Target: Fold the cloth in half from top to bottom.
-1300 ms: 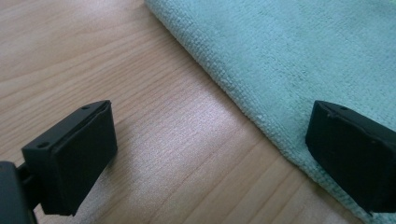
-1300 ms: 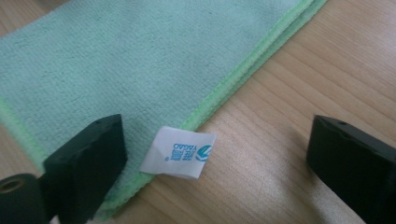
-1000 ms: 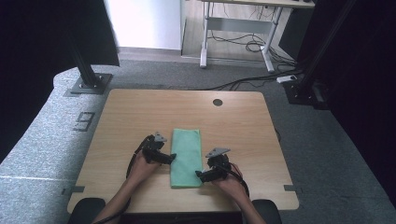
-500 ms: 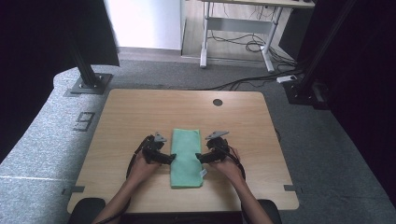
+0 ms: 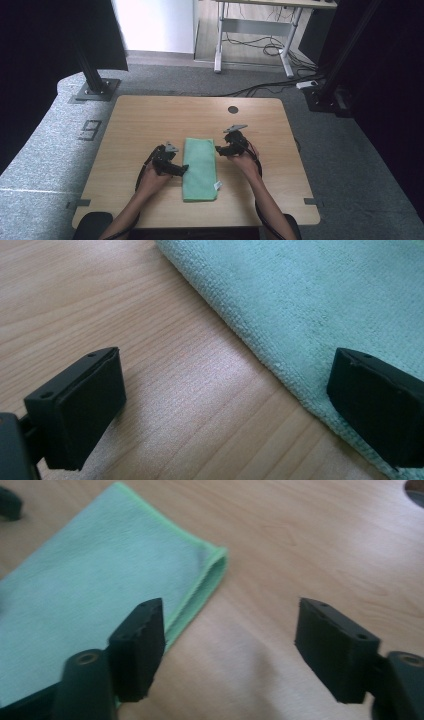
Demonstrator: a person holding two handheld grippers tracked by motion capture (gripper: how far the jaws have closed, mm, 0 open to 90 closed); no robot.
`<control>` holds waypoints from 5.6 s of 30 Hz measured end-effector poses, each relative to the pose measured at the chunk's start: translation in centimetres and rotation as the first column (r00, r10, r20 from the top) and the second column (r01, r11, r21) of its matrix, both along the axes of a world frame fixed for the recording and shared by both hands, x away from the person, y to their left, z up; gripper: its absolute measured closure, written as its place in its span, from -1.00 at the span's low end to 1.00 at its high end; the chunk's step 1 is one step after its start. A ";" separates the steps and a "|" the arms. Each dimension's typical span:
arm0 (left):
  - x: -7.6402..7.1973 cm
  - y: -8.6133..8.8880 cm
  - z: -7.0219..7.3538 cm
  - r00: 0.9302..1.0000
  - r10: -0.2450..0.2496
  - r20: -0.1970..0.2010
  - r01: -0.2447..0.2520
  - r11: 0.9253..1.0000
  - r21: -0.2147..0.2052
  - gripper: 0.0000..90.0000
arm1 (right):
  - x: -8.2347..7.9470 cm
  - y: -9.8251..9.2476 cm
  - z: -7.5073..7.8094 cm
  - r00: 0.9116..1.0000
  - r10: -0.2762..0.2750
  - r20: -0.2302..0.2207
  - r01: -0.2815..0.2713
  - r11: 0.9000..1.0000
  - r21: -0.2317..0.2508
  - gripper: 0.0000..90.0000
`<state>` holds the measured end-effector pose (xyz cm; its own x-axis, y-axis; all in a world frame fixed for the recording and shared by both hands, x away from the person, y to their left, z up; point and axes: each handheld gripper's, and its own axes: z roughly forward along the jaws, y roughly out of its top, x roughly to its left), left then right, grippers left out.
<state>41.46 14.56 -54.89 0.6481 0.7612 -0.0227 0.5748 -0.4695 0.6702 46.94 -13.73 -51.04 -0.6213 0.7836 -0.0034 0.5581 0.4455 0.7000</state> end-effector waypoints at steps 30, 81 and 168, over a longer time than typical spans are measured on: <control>-0.5 0.1 0.1 1.000 -0.003 -0.003 0.003 1.000 -0.008 -0.88 | 4.2 4.0 -2.7 0.993 0.095 -0.069 -0.094 0.995 0.021 0.52; -1.2 0.0 0.0 1.000 -0.009 0.001 0.009 1.000 0.001 -0.93 | -4.6 2.8 6.1 0.957 0.264 0.119 -0.272 0.960 0.065 0.91; 0.1 -2.4 2.9 0.969 -0.228 -0.095 0.228 0.974 -0.005 -0.92 | -14.7 0.9 -2.2 0.941 0.335 -0.056 -0.329 0.940 0.093 0.76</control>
<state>41.54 12.18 -52.03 0.7997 0.5939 -0.0884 0.5128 -0.5989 0.6151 32.22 -12.83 -53.21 -0.8423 0.5288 0.1042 0.4370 0.5570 0.7062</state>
